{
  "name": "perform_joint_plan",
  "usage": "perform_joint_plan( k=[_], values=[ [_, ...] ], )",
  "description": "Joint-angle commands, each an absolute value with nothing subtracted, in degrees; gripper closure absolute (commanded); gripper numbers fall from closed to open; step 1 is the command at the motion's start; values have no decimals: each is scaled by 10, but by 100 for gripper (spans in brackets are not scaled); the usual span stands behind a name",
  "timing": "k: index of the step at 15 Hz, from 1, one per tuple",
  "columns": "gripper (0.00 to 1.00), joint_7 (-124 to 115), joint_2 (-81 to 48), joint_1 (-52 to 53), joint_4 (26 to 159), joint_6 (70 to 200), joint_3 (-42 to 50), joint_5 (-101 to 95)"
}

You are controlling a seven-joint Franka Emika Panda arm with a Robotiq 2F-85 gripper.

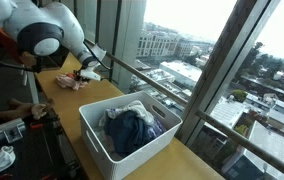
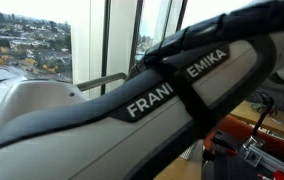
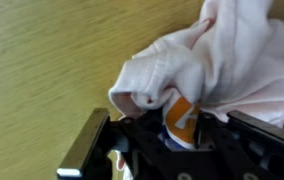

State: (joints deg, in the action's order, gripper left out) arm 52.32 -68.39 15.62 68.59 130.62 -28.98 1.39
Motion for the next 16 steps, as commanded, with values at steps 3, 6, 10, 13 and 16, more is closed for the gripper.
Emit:
perform_joint_plan(
  k=[3, 6, 10, 13, 16],
  values=[
    [97, 529, -684, 132, 683, 1290, -281, 12],
    [97, 525, -663, 107, 710, 1297, -273, 8],
    [97, 517, -628, 72, 746, 1304, -259, 2],
    [97, 509, -585, 49, 789, 1310, -242, -1],
    [97, 480, -521, 37, 853, 1329, -212, -10]
  ],
)
